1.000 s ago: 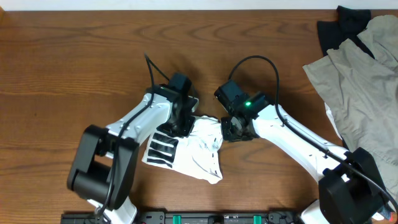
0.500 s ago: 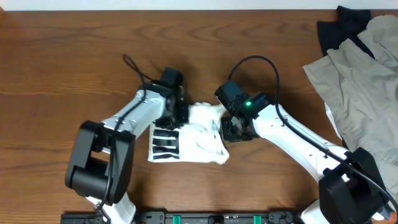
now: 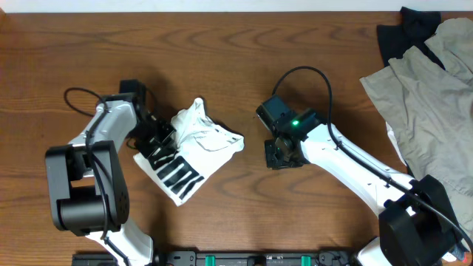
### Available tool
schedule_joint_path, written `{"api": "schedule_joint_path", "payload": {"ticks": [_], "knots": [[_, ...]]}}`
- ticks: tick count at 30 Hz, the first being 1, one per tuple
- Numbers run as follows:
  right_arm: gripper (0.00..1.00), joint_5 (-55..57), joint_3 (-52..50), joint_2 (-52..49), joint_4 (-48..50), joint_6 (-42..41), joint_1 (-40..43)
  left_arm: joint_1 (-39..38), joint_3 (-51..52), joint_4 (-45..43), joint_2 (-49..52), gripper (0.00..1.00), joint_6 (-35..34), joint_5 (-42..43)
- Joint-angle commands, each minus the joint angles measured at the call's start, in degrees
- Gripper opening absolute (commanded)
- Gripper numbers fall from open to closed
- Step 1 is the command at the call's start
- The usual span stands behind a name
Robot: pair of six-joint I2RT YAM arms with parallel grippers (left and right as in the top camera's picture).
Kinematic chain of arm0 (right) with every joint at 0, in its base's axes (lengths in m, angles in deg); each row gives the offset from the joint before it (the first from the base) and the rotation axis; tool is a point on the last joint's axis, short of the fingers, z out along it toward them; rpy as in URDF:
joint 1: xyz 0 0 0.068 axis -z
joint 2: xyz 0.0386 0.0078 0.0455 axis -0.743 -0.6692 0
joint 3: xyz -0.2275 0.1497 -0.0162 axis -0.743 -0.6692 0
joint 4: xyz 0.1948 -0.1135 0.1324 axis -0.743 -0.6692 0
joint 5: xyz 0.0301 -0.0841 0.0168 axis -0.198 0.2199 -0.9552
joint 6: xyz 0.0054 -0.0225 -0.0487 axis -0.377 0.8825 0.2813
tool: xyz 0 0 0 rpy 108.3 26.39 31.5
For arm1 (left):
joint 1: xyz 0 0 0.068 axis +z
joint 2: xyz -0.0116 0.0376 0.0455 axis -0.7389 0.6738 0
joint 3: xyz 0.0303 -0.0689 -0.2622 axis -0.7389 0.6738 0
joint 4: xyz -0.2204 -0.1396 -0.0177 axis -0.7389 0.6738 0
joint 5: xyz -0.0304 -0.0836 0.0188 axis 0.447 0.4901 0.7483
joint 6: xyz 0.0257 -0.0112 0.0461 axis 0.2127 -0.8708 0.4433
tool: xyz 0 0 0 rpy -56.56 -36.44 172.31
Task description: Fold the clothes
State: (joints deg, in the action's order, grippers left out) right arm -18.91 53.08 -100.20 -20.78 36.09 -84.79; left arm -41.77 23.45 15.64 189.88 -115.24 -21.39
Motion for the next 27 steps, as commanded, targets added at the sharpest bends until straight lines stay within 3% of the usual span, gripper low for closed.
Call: {"api": "schedule_joint_path", "payload": {"ticks": [1, 7, 12, 16, 21, 24, 27], "knots": [[0.26, 1.05, 0.26, 0.46, -0.07, 0.66, 0.63, 1.55, 0.44, 0.9, 1.01, 0.06, -0.74, 10.58], [0.27, -3.69, 0.26, 0.46, 2.34, 6.4, 0.61, 2.58, -0.28, -2.27, -2.95, 0.06, 6.47, 14.12], [0.27, -9.33, 0.26, 0.46, 5.49, 10.27, 0.46, 2.58, -0.76, -2.38, -9.94, 0.09, 12.57, 6.88], [0.23, -9.33, 0.26, 0.17, 7.26, 10.27, -0.31, 2.58, -0.76, -4.15, -15.15, 0.11, 14.21, -4.81], [0.21, -10.27, 0.26, -1.75, 9.38, 10.56, -1.86, 2.58, -0.74, -8.83, -15.8, 0.11, 18.67, -15.34], [0.21, -11.69, 0.26, -4.09, 11.02, 10.69, -2.99, 2.58, -0.74, -10.56, -13.55, 0.11, 23.26, -13.7], [0.21, -12.63, 0.26, -6.86, 13.57, 10.71, -4.09, 2.58, -0.74, -11.39, -10.73, 0.14, 31.78, -6.75]]}}
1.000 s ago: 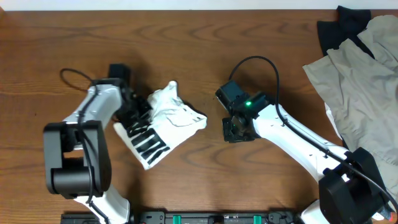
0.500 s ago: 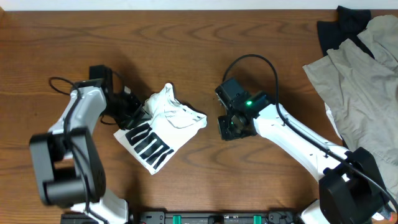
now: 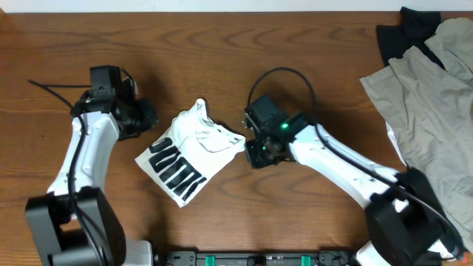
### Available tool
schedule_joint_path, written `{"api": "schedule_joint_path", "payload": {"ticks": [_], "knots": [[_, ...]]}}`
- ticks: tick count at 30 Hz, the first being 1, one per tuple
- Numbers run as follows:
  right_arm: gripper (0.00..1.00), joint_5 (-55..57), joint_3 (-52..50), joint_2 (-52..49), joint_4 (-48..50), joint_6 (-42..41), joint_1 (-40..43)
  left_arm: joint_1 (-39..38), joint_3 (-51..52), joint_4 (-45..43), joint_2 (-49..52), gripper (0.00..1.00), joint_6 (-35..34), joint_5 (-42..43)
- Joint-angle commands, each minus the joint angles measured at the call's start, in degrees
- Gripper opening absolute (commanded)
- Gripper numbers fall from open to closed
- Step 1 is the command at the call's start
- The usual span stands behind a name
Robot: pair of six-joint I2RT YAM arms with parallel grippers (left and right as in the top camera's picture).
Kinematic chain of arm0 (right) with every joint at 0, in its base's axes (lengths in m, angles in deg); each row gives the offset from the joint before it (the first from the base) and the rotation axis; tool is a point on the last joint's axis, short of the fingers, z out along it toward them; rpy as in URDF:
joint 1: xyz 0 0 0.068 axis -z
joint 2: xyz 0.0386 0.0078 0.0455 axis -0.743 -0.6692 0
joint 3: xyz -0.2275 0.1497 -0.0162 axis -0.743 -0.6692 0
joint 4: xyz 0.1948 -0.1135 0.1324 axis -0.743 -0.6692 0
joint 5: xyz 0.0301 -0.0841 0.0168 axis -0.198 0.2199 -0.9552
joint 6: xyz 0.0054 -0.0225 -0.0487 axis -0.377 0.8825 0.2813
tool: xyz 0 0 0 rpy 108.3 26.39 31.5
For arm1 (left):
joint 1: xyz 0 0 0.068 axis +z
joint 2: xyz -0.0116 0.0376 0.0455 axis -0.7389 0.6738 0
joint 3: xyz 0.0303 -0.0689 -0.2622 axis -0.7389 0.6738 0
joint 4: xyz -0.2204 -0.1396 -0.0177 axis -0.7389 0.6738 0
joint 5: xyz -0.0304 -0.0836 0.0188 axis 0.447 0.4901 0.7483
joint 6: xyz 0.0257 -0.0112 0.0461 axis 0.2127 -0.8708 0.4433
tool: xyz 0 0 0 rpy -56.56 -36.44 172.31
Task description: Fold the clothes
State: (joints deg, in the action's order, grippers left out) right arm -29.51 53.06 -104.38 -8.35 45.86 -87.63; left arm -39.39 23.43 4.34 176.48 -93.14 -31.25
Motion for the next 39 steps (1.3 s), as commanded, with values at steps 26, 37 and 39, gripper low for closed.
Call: {"api": "schedule_joint_path", "payload": {"ticks": [26, 37, 39], "knots": [[0.27, -2.12, 0.28, -13.92, 21.14, 1.97, -2.32, 0.2, -0.59, 7.78, 15.98, 0.46, 21.66, 9.01], [0.26, -2.12, 0.28, -13.88, 19.3, 2.14, 3.48, 0.2, -0.59, 11.8, 15.98, 0.11, 16.52, 6.51], [0.27, -2.1, 0.33, -13.6, 17.57, 2.99, 4.57, 0.2, -0.59, 11.82, 15.98, 0.06, 16.5, 6.62]]}}
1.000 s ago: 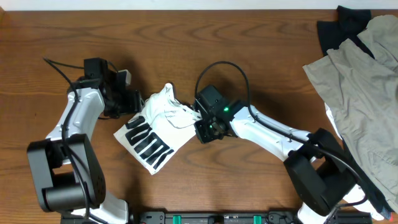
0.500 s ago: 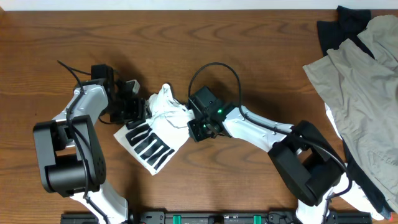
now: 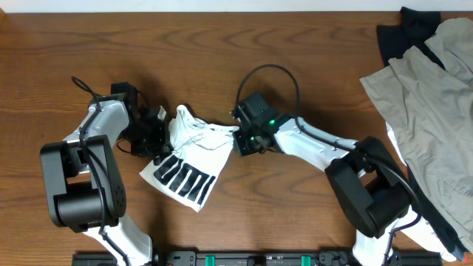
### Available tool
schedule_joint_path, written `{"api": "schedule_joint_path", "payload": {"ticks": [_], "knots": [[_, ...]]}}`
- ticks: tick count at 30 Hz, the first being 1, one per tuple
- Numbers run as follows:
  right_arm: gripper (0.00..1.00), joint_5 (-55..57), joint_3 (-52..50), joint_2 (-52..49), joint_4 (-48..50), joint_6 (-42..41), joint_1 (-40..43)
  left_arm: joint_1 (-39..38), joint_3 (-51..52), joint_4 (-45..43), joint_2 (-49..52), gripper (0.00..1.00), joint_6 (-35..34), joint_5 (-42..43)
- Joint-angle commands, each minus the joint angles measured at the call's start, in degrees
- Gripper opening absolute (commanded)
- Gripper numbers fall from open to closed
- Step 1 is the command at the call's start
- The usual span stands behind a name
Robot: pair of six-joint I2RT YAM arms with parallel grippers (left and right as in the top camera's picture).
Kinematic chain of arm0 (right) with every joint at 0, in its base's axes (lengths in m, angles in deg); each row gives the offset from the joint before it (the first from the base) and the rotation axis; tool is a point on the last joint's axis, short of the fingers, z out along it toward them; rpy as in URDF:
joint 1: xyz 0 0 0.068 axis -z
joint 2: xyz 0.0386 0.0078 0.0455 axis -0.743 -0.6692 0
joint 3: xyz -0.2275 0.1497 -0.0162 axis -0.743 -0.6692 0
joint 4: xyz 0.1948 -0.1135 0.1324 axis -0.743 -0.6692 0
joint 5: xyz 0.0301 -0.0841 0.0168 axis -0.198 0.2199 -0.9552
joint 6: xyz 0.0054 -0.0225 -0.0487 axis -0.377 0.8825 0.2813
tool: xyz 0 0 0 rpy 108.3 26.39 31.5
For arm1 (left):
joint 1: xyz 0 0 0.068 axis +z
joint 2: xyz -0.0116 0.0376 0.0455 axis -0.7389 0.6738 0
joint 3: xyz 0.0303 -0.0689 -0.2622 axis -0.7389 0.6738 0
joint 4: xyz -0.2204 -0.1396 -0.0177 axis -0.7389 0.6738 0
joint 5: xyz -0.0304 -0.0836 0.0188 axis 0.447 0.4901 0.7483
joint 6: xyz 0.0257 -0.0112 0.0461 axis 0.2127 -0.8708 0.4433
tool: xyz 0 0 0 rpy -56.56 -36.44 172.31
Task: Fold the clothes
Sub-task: 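Carry the folded shirt to the table's left side with the left gripper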
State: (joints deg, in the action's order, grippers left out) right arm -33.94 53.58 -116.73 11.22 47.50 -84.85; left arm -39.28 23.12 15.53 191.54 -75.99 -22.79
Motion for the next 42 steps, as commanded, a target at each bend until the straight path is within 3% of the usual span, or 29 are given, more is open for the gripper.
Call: {"api": "schedule_joint_path", "payload": {"ticks": [1, 5, 15, 20, 29, 33, 42], "knots": [[0.27, 2.34, -0.2, -0.85, -3.19, 1.86, 2.49, 0.11, -0.31, 0.59, 0.92, 0.06, -0.68, -1.75], [0.25, 2.89, -0.17, 2.25, -9.2, 2.95, 5.97, 1.05, -0.33, -2.84, 0.7, 0.06, -3.56, -1.79], [0.26, 4.15, -0.2, 11.72, -22.27, 6.38, 11.69, 11.43, -0.33, -22.82, 0.68, 0.06, -20.74, -5.57], [0.26, 5.53, -0.2, 14.05, -25.68, 6.34, 11.82, 17.25, -0.33, -29.24, 0.7, 0.06, -20.79, -9.88], [0.24, 5.53, -0.2, 14.32, -28.37, 6.12, 11.82, 25.62, -0.33, -34.99, 0.83, 0.06, -12.2, -15.89], [0.23, 5.53, -0.2, 14.32, -28.24, 5.62, 11.82, 27.93, -0.33, -35.65, 0.83, 0.06, -0.9, -15.91], [0.23, 5.53, -0.2, 14.32, -29.05, 5.62, 11.82, 29.73, -0.33, -39.8, 0.83, 0.06, 8.44, -18.64]]}}
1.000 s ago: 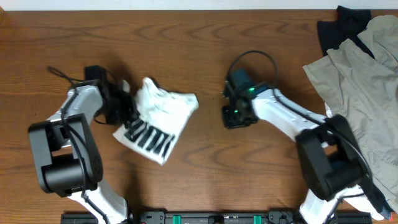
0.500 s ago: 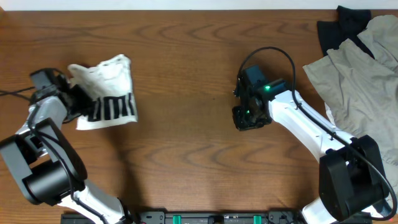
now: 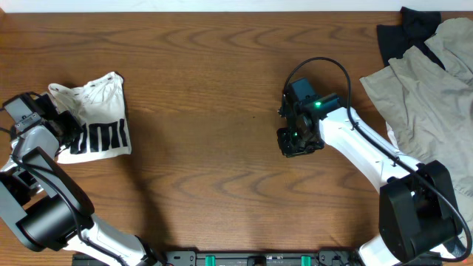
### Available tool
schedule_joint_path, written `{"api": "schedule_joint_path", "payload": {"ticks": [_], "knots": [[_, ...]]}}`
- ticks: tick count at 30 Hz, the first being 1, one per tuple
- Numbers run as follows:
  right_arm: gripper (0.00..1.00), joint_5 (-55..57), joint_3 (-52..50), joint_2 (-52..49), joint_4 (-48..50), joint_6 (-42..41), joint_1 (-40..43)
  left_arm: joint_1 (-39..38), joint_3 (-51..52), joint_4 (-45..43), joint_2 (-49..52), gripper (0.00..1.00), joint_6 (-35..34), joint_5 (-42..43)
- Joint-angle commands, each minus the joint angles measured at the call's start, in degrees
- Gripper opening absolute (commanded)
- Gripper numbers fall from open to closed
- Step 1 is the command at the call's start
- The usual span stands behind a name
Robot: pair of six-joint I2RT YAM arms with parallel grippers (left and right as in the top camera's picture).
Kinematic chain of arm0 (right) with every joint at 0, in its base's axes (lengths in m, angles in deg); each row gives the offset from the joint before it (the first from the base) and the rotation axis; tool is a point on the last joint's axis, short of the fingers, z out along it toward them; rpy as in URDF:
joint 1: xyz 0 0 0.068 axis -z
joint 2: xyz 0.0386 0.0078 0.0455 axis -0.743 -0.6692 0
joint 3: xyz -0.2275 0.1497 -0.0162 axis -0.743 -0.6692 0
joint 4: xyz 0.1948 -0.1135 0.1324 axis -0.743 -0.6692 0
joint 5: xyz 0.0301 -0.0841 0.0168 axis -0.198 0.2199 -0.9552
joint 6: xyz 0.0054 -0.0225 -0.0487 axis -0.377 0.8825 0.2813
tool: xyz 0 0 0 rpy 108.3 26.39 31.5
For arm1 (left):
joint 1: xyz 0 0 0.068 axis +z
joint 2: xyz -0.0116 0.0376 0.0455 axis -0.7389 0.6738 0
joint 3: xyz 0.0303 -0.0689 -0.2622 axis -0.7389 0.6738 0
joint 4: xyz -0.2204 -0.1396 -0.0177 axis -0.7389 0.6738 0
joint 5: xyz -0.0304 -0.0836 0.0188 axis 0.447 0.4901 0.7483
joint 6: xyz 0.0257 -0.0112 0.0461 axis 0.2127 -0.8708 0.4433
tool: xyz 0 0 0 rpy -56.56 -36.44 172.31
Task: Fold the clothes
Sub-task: 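Carry the folded shirt to the table's left side with the left gripper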
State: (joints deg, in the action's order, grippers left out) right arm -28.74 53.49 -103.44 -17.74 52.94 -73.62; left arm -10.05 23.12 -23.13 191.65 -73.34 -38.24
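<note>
A white garment with black stripes lies bunched at the far left of the table, stripes facing up. My left gripper is at the garment's left edge, its fingers tucked into the cloth and shut on it. Over bare wood right of centre sits my right gripper, far from the garment, open with nothing in it.
A pile of clothes fills the right edge: a grey-olive garment over a black one. The wooden table spreads between the arms. A black cable loops above the right wrist.
The white garment has gone from the table's centre-left to the far left edge, together with my left gripper. My right gripper has left the garment's right edge and now sits right of centre.
First the garment lay at centre-left with my left gripper on its left side and the right gripper apart. Then the left gripper was drawn back while the right came closer. Both then met the garment's edges. Now it lies far left with only the left gripper on it.
</note>
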Motion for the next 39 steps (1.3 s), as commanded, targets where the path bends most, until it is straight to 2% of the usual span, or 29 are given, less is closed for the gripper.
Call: {"api": "schedule_joint_path", "payload": {"ticks": [1, 6, 7, 8, 9, 17, 21, 25, 28, 32, 39], "knots": [[0.23, 0.33, -0.11, 1.03, -0.04, 0.17, 0.59, 0.5, -0.33, -1.81, 0.72, 0.06, 5.79, -4.66], [0.23, 0.35, -0.11, 1.03, 0.39, -0.48, 0.59, 0.5, -0.33, -3.54, 0.72, 0.06, 5.75, -7.93], [0.23, 0.33, -0.11, 1.03, 0.5, -0.48, 0.61, 0.5, -0.33, -3.76, 0.7, 0.25, 5.7, -7.91], [0.23, 0.33, -0.11, 1.03, 0.59, -0.46, 0.59, 0.5, -0.44, -3.93, 0.68, 0.76, 4.9, -7.91], [0.23, 0.33, -0.11, 1.03, 0.68, -0.5, 0.59, 0.5, -0.76, -3.89, 0.66, 0.99, 4.11, -7.91], [0.23, 0.35, -0.11, 1.03, 0.66, -0.66, 0.59, 0.48, -7.5, 0.46, -4.5, 0.98, -4.42, -6.47], [0.23, 0.35, -0.11, 1.03, 0.94, -0.63, 0.59, 0.5, -8.72, 1.99, -9.51, 0.98, -5.44, 10.56], [0.22, 0.33, -0.11, 1.03, 0.96, -0.66, 0.59, 0.5, -8.72, 3.8, -11.34, 0.98, -20.11, 21.24], [0.22, 0.33, -0.11, 1.03, 0.9, -0.68, 0.59, 0.46, -8.44, 6.84, -9.68, 0.98, -26.84, 28.02], [0.22, 0.33, -0.11, 1.03, 0.79, -0.72, 0.59, -0.07, -7.67, 7.21, -4.33, 0.98, -26.77, 35.91], [0.22, 0.33, -0.11, 1.03, -0.81, -1.75, 0.57, 1.38, -7.69, 4.66, 7.85, 0.98, -26.91, 36.24]]}}
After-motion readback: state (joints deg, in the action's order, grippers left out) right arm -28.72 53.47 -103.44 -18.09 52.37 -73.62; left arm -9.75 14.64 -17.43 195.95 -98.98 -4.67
